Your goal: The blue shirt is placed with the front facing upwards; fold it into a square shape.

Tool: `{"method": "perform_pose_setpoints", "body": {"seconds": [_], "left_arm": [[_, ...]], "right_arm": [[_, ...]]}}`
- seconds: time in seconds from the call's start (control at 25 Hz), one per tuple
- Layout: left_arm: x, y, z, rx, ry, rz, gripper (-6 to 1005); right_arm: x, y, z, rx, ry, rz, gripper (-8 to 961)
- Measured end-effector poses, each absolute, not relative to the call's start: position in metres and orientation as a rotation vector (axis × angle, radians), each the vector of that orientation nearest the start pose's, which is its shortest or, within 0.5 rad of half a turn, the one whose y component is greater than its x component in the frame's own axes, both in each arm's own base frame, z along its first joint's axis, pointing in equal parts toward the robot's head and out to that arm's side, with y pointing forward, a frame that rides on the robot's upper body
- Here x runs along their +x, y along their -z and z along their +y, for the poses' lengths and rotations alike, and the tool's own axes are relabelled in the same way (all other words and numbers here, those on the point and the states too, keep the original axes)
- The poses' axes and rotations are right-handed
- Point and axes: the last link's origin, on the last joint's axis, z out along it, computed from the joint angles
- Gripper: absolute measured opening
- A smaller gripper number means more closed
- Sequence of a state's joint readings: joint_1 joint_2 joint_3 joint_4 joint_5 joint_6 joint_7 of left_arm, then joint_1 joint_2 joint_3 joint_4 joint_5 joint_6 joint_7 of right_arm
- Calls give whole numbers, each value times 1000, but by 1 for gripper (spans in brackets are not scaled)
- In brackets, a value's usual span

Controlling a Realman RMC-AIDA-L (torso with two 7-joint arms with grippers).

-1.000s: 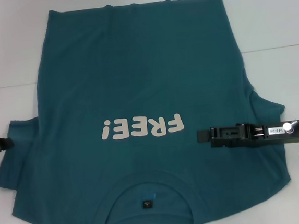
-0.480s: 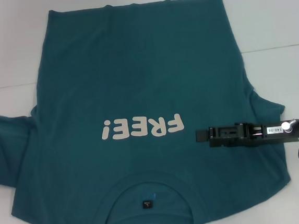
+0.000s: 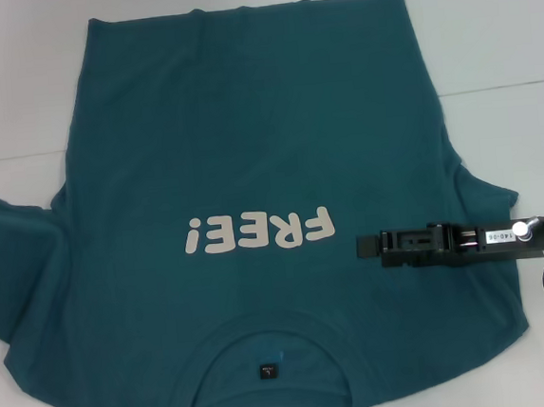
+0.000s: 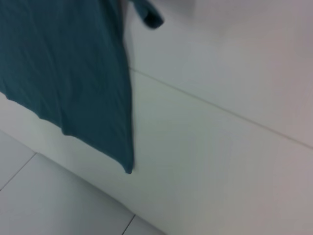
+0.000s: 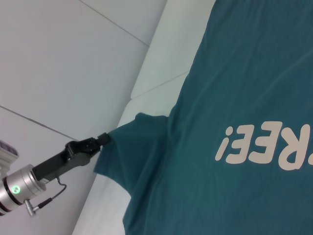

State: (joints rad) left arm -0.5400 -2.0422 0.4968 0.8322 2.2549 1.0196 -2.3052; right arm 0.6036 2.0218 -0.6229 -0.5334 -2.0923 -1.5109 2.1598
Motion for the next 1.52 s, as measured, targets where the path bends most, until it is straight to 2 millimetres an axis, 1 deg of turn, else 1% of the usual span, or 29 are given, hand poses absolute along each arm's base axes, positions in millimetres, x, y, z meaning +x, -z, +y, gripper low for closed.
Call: {"method": "perform_pose_setpoints", "body": {"seconds": [0.16, 0.28, 0.4, 0.56, 0.76, 0.92, 1.28, 1.52], "left_arm": [[-334, -99, 392, -1721, 591, -1514, 0], [-329, -97, 391, -1754, 598, -1525, 0], [-323, -87, 389, -1802, 607, -1549, 0], [-309, -72, 387, -1872, 628, -1587, 0], [-285, -58, 392, -1951, 648, -1617, 1], [-275, -50, 396, -1964, 649, -1654, 1], [-268, -24, 404, -1985, 610, -1708, 0], [-262, -19, 407, -1998, 620, -1703, 0]], "right_arm": [[270, -2, 345, -2396, -750, 1765, 900], [270, -2, 345, -2396, -750, 1765, 900], [270, -2, 345, -2397, -750, 1763, 900], [269, -1, 346, -2400, -751, 1761, 899], [270, -1, 345, -2396, -751, 1764, 899], [270, 0, 345, -2392, -751, 1766, 899], [273, 0, 344, -2387, -749, 1764, 898], [274, -1, 344, -2381, -749, 1764, 898]]}}
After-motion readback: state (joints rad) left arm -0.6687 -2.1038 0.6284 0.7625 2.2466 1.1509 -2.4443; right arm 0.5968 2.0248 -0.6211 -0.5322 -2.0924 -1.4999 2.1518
